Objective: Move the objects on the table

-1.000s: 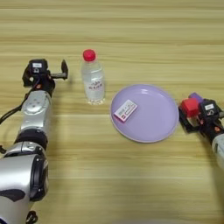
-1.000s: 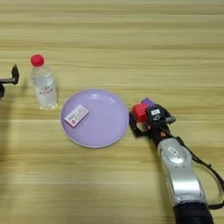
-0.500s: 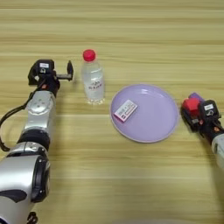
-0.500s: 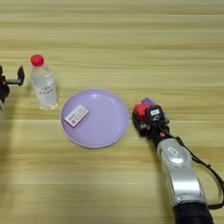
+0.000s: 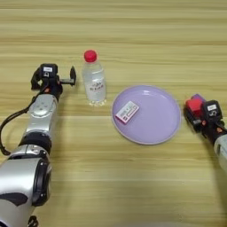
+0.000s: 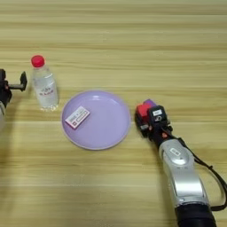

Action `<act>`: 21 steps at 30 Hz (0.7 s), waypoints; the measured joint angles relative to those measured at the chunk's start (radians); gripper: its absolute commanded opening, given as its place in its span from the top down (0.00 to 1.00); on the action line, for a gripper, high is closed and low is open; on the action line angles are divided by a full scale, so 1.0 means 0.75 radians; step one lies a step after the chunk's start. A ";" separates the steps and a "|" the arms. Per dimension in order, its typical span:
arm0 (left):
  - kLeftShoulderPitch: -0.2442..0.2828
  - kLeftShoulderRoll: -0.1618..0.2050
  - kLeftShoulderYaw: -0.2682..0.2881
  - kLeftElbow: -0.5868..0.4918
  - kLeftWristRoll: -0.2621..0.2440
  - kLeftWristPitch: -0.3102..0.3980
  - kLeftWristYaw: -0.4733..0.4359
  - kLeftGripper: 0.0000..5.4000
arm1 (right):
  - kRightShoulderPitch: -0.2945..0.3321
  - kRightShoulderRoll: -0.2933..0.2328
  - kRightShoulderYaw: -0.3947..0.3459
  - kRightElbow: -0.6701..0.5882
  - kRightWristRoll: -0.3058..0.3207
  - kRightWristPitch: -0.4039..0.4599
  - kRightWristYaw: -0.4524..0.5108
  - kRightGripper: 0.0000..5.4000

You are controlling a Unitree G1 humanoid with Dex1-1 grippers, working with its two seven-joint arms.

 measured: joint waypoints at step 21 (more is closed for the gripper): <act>0.000 0.000 0.010 0.004 0.012 0.001 0.003 0.00 | 0.028 0.049 0.178 -0.321 0.012 0.088 0.087 0.57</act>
